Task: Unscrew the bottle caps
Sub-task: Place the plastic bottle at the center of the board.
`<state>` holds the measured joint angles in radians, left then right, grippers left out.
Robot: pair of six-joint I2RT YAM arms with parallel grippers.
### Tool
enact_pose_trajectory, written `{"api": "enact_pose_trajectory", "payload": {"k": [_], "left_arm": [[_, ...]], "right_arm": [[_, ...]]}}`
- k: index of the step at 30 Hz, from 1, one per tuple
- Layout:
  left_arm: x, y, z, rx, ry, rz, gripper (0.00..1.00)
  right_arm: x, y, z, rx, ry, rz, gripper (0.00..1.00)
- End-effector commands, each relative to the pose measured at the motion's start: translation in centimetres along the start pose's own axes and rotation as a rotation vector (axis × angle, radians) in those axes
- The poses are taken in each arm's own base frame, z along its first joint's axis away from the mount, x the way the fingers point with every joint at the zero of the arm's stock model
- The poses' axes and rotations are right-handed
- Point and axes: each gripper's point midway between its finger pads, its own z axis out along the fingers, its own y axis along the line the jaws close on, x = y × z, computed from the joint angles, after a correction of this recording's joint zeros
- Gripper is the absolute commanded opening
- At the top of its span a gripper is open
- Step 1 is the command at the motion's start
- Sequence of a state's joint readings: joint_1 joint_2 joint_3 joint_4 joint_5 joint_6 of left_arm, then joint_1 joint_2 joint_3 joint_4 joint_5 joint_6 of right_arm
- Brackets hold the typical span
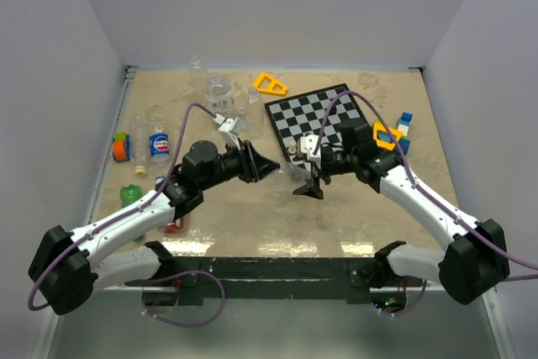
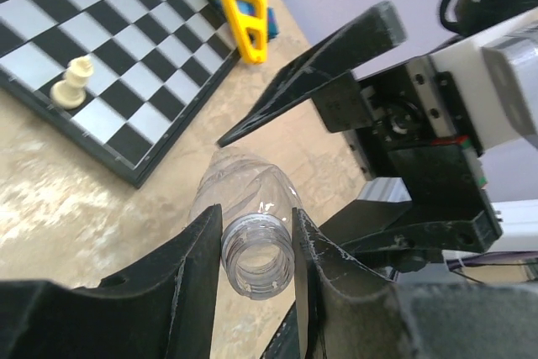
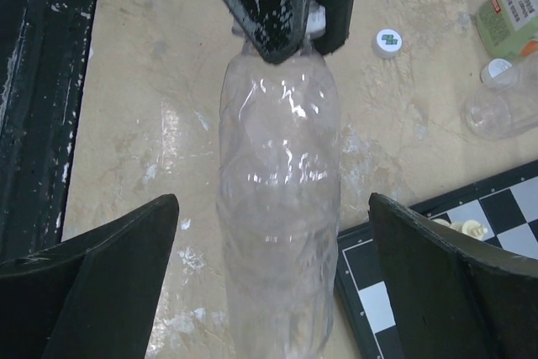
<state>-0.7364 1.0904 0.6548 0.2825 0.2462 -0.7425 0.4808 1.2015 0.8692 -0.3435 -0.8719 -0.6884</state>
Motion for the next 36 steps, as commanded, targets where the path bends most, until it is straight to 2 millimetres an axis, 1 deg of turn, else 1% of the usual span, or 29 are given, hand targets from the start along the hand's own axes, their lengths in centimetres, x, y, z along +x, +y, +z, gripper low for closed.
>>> {"api": "enact_pose_trajectory", "payload": {"k": [1, 2, 4, 5, 6, 7, 8, 10, 11, 14, 16, 17, 18, 23, 29, 33, 36], "left_arm": [[-4.3, 0.1, -1.9, -0.112, -0.077, 0.087, 0.0], [-5.1, 0.5, -2.5, -0.156, -0.084, 0.104, 0.0], [-6.0, 2.0, -3.8, -0.257, -0.056, 0.137, 0.0], [-7.1, 2.3, -4.6, -0.298, -0.059, 0.152, 0.0], [-7.7, 2.8, -5.3, -0.337, -0.048, 0.174, 0.0], [-7.9, 3.9, -6.1, -0.393, -0.019, 0.205, 0.0], [-8.5, 4.6, -6.8, -0.442, 0.0, 0.225, 0.0], [-9.3, 6.0, -8.2, -0.55, 0.046, 0.276, 0.0], [-9.8, 6.3, -8.7, -0.593, 0.061, 0.298, 0.0], [-11.2, 7.3, -9.5, -0.701, 0.102, 0.348, 0.0], [-12.7, 7.7, -9.9, -0.769, 0.1, 0.378, 0.0], [-13.3, 8.0, -9.9, -0.792, 0.101, 0.389, 0.0], [-14.3, 8.0, -9.8, -0.804, 0.088, 0.397, 0.0], [-16.3, 9.6, -7.3, -0.816, 0.134, 0.399, 0.0], [-16.6, 13.0, -4.3, -0.824, 0.22, 0.368, 0.0], [-17.4, 14.1, -2.9, -0.811, 0.232, 0.356, 0.0], [-17.5, 15.3, -2.3, -0.798, 0.25, 0.335, 0.0]], "right_arm": [[-2.3, -0.7, -2.0, 0.038, -0.027, -0.093, 0.98], [-2.4, -0.8, -2.5, 0.049, -0.029, -0.103, 0.98], [-2.8, -1.2, -3.6, 0.08, -0.034, -0.128, 0.98], [-2.9, -1.2, -4.0, 0.092, -0.033, -0.134, 0.98], [-3.0, -1.3, -4.4, 0.107, -0.036, -0.141, 0.98], [-3.2, -1.4, -4.8, 0.118, -0.039, -0.148, 0.98], [-3.2, -1.4, -5.0, 0.126, -0.04, -0.152, 0.98], [-3.0, -1.6, -5.1, 0.136, -0.033, -0.152, 0.98], [-2.9, -1.7, -5.0, 0.138, -0.029, -0.151, 0.98], [-2.7, -1.8, -5.1, 0.144, -0.024, -0.15, 0.98], [-2.7, -1.7, -5.0, 0.138, -0.025, -0.149, 0.98], [-2.6, -1.7, -5.0, 0.138, -0.024, -0.15, 0.98], [-2.6, -1.6, -5.0, 0.137, -0.024, -0.151, 0.98], [-2.5, -1.6, -5.0, 0.14, -0.022, -0.155, 0.98], [-2.5, -1.6, -5.1, 0.147, -0.022, -0.159, 0.98], [-2.3, -1.6, -5.1, 0.148, -0.021, -0.159, 0.98], [-2.3, -1.6, -5.1, 0.148, -0.019, -0.159, 0.98]]}}
